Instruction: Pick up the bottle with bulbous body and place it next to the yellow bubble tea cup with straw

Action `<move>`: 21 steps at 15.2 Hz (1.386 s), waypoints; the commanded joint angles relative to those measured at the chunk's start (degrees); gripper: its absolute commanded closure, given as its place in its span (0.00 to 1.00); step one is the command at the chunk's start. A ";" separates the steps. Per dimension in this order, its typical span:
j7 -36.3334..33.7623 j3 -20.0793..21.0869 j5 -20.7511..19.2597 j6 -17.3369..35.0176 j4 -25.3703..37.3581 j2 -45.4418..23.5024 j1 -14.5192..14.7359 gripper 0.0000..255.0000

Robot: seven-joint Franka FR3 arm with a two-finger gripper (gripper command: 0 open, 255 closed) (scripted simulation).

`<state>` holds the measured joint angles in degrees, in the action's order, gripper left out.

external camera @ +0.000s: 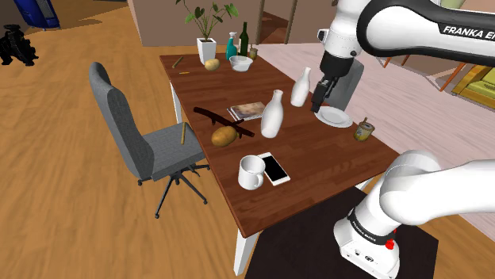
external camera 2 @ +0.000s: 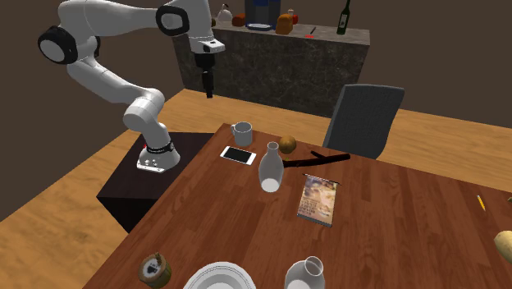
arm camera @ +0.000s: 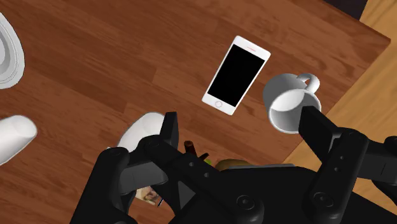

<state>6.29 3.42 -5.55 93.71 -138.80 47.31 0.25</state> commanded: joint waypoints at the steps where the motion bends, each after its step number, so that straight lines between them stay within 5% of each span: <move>1: 0.00 0.00 0.00 0.00 0.00 0.00 0.00 0.00; 11: 6.26 -7.12 -1.99 9.37 10.28 -21.87 -2.91 0.00; 21: 13.35 -12.35 0.81 12.51 27.74 -45.15 -5.06 0.00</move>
<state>19.12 -8.66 -5.29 106.41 -113.61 4.85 -4.71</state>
